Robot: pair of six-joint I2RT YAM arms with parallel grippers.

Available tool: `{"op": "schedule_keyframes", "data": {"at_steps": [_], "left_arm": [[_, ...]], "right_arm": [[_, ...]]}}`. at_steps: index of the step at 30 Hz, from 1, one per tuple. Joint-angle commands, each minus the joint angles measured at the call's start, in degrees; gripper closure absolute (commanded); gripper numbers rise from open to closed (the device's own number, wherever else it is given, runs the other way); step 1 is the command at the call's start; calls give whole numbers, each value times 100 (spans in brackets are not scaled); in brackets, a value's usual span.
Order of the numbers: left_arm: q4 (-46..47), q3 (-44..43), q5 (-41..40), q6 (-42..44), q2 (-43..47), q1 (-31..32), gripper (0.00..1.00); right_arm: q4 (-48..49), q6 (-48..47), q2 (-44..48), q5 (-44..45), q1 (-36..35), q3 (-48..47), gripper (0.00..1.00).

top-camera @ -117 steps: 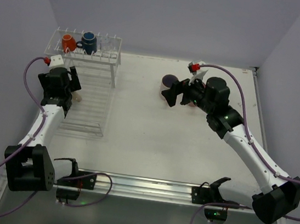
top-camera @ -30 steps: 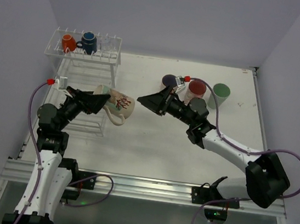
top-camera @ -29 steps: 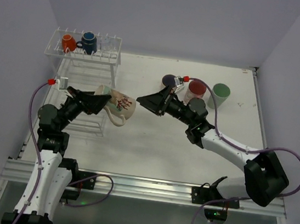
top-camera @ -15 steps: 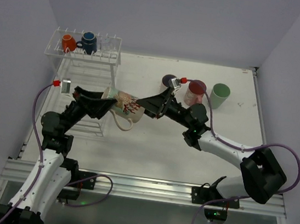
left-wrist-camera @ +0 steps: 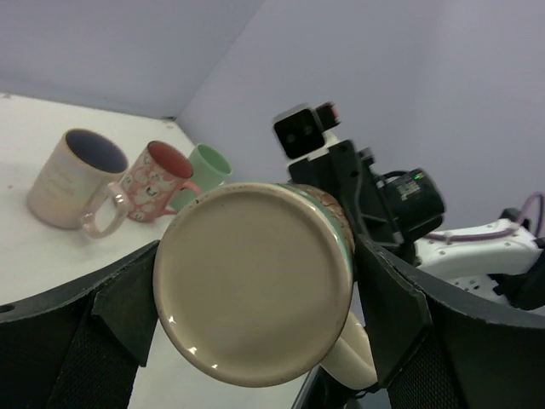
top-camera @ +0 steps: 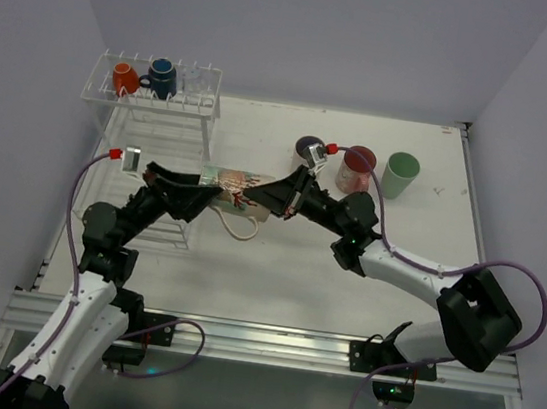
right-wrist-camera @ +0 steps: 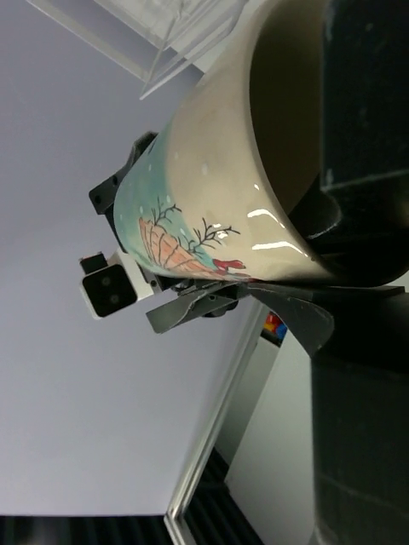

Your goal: Unload the cups from the dish rack

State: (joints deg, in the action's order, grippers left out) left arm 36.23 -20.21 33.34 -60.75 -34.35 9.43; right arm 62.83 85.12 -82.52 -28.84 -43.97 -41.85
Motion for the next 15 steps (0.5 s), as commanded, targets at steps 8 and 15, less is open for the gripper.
{"op": "schedule_keyframes", "data": {"at_steps": [8,15], "left_arm": [[-3926,-2134,-1275,3250,33,-20,0],[-5178,-2620,-2912,4273,350,-20,0]], "right_arm": [[-3309,-2946,650,888,-16,-1281,100],[-7222,-5600,-473,1512,-7,-3827,100]]}}
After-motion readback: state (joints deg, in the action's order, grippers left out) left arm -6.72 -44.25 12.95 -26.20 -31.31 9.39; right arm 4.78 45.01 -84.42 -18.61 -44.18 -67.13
